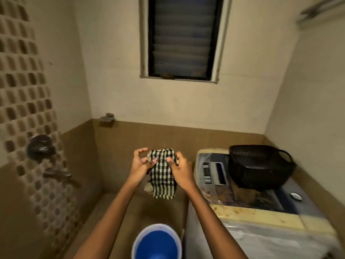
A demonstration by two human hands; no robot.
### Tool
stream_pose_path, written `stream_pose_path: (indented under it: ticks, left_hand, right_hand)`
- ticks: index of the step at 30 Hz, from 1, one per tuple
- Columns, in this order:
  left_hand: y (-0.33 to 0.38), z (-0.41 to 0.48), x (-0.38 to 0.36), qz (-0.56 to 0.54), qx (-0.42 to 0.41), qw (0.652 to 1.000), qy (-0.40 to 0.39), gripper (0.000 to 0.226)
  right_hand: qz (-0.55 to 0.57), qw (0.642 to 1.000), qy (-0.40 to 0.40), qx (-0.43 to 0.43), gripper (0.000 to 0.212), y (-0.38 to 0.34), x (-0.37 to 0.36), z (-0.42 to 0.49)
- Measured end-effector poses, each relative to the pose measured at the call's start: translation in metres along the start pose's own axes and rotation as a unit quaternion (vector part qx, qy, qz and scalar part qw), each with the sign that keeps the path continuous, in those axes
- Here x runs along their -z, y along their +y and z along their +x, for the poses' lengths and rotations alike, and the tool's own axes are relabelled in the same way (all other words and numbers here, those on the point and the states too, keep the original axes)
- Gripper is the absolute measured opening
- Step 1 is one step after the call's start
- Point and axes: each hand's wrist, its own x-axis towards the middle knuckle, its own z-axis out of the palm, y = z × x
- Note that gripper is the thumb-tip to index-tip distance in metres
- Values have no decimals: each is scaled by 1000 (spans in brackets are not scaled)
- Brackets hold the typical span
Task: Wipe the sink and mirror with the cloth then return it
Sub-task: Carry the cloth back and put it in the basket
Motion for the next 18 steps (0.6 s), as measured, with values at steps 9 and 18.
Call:
stream_pose_path:
  ticks: [9, 18]
  left_hand:
    - [-27, 54, -204, 64, -45, 971, -228, 41]
    - [-93, 100, -337, 173, -26, 953, -247, 34]
  right_hand:
    - [-126, 956, 212, -161, 24, 122, 166, 25]
    - [-147, 925, 229, -265, 26, 212, 246, 72]
